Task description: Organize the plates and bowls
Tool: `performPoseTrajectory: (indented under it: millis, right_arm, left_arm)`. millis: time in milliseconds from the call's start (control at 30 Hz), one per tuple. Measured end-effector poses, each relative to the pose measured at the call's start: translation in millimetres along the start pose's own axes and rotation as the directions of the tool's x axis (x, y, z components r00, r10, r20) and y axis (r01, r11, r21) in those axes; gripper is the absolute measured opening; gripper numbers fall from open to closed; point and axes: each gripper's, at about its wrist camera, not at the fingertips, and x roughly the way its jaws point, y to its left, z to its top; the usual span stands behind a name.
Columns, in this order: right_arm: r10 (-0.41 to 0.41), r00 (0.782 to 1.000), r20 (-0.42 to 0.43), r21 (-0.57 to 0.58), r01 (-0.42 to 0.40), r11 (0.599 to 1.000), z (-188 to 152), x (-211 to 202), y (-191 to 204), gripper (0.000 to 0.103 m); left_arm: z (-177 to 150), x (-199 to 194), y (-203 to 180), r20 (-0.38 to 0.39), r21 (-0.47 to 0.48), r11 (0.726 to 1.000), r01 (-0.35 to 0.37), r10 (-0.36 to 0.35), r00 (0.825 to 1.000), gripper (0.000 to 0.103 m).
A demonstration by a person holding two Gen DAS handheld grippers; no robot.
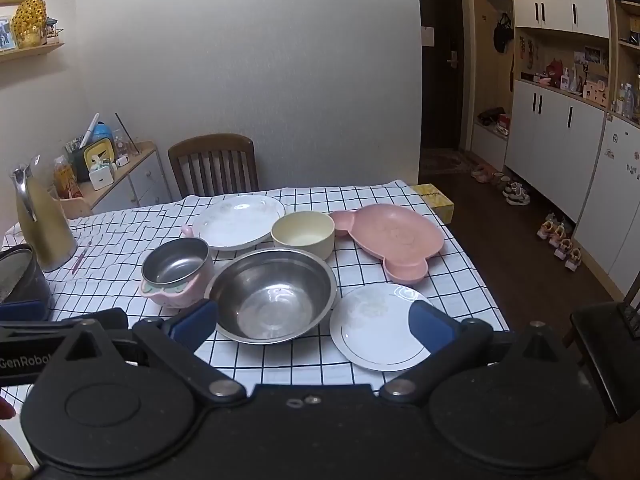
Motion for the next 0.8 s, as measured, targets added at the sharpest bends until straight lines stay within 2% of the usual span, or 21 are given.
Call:
performPoseTrajectory:
  millis: [800]
  right_arm:
    - [-0.007,1.000,0.029,-0.005,0.007,1.000,0.7,-16.2,6.8,0.103]
  left_arm:
    - [-0.7,-15.2,6.0,0.024,-0.008,1.000,-0.006,0.006,1.000,0.103]
